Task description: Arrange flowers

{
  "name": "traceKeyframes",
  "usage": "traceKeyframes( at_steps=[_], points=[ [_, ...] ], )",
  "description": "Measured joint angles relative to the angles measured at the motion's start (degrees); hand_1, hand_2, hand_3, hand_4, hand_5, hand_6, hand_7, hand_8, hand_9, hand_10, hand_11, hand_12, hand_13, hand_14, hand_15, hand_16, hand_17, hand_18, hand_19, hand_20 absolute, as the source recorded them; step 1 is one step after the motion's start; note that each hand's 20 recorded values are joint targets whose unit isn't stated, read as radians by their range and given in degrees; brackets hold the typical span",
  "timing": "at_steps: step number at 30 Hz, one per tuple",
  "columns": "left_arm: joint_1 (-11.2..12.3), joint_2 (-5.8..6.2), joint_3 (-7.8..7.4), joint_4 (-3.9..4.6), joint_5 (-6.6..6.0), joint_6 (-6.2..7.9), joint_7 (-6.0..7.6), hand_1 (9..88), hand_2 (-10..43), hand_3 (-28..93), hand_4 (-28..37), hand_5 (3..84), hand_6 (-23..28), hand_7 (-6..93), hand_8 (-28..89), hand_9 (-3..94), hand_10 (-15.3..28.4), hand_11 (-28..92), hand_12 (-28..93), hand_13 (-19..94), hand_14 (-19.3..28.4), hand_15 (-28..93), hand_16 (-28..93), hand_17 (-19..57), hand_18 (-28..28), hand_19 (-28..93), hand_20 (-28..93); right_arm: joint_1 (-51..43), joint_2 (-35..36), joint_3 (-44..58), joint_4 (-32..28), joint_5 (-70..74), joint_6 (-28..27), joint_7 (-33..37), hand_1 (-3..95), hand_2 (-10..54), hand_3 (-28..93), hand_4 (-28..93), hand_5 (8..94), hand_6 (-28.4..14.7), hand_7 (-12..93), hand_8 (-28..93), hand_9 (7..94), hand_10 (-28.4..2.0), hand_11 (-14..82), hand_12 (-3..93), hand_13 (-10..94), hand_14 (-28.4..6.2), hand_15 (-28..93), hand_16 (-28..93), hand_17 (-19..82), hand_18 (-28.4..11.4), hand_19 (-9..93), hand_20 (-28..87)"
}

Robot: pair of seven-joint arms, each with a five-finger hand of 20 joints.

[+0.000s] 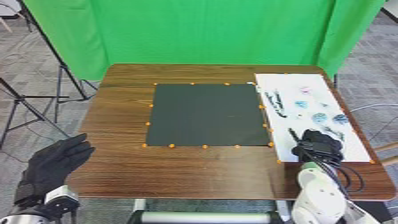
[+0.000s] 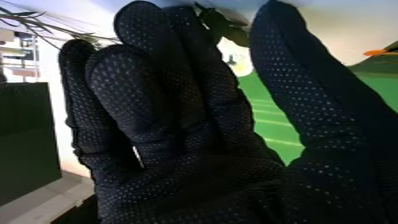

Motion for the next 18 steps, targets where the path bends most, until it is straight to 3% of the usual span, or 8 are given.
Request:
traceKeyframes(
  at_steps=[8,11,13,18],
  points=[
    [-0.05,0.04,0.12,0.0,0.01,-0.01,0.12,28.6,7.7,79,-16.9,50.7,15.9,14.9,-9,40.8,22.9,39,8,27,27.4,60,-14,-10.2,21.8,61,11,1.19,-0.15,-1.28,1.25,-1.17,0.86,0.37,40.5,-9.5,74,-23,72.3,-9.9,26,-9,73.8,-21.2,34.5,19.8,69,-13.7,72,22,38,-27.0,93,-12],
    [0.0,0.08,0.13,0.0,-0.03,0.01,0.29,28.5,7.7,79,-16.8,50.6,15.9,14.9,-9,40.8,22.8,39,9,27,27.4,60,-14,-10.2,21.8,61,11,1.07,-0.07,-1.48,1.17,-1.33,1.11,0.41,42.4,-9.5,74,-25,73.0,-9.5,27,0,75.4,-20.6,34.8,19.9,70,-13.4,71,21,39,-27.2,93,-10],
    [0.02,0.09,0.13,0.0,-0.05,0.01,0.39,28.5,7.7,79,-16.8,50.6,15.9,14.9,-9,40.8,22.9,39,9,27,27.4,60,-14,-10.2,21.8,61,11,1.02,-0.06,-1.67,1.13,-1.33,1.35,0.4,48.9,-9.5,71,-26,75.5,-8.2,28,13,79.0,-18.8,35.8,20.5,73,-11.8,70,22,40,-26.6,93,-9],
    [0.04,0.09,0.13,0.01,-0.05,-0.02,0.37,28.4,7.8,79,-16.9,50.6,15.9,15.0,-9,40.8,22.9,39,9,27,27.3,60,-14,-10.2,21.8,61,11,1.08,-0.14,-1.68,0.82,-1.33,1.52,0.17,56.1,-9.5,71,-27,79.0,-4.8,31,17,85.2,-14.3,30.6,30.1,78,-9.5,68,23,41,-25.9,93,-9]
  ],
)
